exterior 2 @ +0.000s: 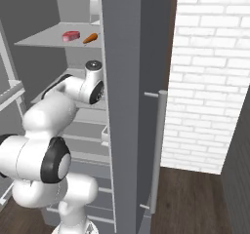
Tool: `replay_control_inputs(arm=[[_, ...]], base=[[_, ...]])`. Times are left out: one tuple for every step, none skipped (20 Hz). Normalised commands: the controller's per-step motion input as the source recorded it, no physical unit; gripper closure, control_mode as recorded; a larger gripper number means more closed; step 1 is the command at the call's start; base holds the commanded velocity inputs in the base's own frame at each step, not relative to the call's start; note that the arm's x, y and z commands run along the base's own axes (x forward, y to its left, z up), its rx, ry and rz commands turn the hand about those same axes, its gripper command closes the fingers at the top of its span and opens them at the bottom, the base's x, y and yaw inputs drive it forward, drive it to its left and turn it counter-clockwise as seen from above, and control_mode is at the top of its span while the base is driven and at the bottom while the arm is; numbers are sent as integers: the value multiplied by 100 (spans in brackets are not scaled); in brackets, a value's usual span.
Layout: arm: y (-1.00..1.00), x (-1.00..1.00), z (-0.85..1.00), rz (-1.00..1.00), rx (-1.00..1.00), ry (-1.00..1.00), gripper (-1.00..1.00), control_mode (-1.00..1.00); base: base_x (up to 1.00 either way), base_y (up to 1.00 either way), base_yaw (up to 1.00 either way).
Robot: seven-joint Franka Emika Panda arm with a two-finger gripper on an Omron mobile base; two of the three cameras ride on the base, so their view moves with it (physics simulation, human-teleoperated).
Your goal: Place one carrot and one steak in each tupperware on the nearby counter, to pack two identical lunches.
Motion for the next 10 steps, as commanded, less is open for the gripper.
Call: replay_control_inputs(arm=[[0, 43, -19, 13, 0, 0, -100, -100], [0, 44, -13, 8, 0, 0, -100, -100], [0, 49, -9, 4, 0, 0, -100, -100], [0, 54, -9, 1, 0, 0, -100, -100], [0, 58, -9, 0, 0, 0, -100, -100], [0, 63, -9, 0, 0, 0, -100, -100], [0, 66, -11, 0, 0, 0, -100, -100], [0, 66, -16, 0, 0, 0, -100, -100], [0, 66, -21, 0, 0, 1, -100, -100], [4, 64, -24, 0, 0, 0, -100, -100]], base=[[0, 0, 0], [0, 0, 0], [0, 0, 0], [0, 0, 0], [0, 0, 0], [0, 0, 0], [0, 0, 0], [0, 0, 0], [0, 0, 0], [0, 0, 0]])
